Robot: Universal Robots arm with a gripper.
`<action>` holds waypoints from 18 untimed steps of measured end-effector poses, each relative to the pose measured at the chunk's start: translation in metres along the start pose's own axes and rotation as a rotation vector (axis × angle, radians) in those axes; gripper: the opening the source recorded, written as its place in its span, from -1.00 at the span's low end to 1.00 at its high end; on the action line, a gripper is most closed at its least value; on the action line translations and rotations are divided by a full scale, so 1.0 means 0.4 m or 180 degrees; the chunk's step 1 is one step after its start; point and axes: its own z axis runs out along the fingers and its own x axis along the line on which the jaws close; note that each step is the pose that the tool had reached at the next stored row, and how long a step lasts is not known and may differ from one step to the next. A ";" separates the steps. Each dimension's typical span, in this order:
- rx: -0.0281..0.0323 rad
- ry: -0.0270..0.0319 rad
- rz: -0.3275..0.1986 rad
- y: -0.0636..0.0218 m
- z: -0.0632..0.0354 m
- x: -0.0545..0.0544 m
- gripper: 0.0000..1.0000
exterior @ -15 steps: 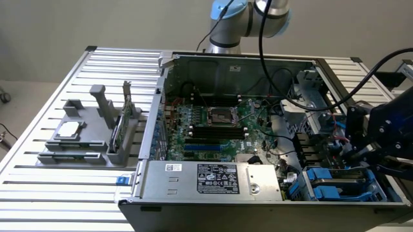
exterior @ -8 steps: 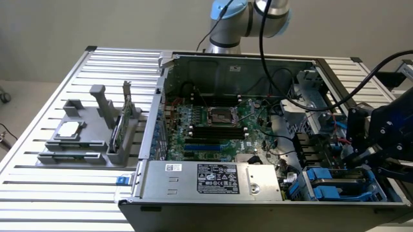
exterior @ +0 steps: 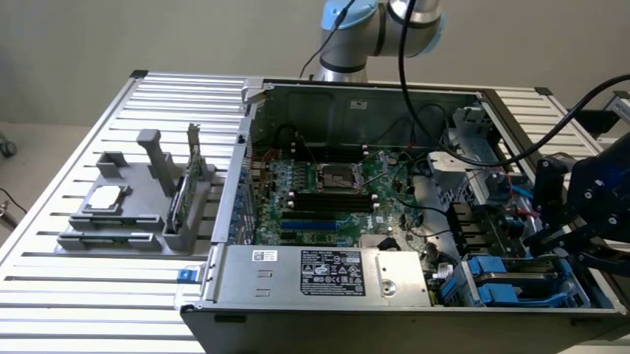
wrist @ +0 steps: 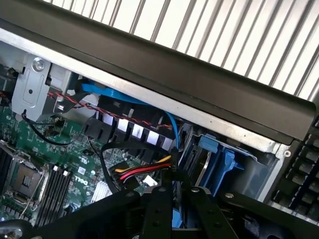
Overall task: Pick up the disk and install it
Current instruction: 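Insert the first disk wire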
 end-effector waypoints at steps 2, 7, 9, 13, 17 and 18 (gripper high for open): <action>0.0015 -0.0010 0.0043 0.000 0.000 0.000 -0.67; 0.0061 -0.0039 0.0156 0.000 0.000 -0.001 -0.67; 0.0081 -0.0044 0.0214 0.000 0.000 -0.001 -0.67; 0.0117 -0.0051 0.0329 0.000 -0.001 -0.001 -0.67; 0.0147 -0.0057 0.0450 0.000 -0.001 -0.002 -0.67; 0.0150 -0.0061 0.0482 0.000 -0.001 -0.002 -0.67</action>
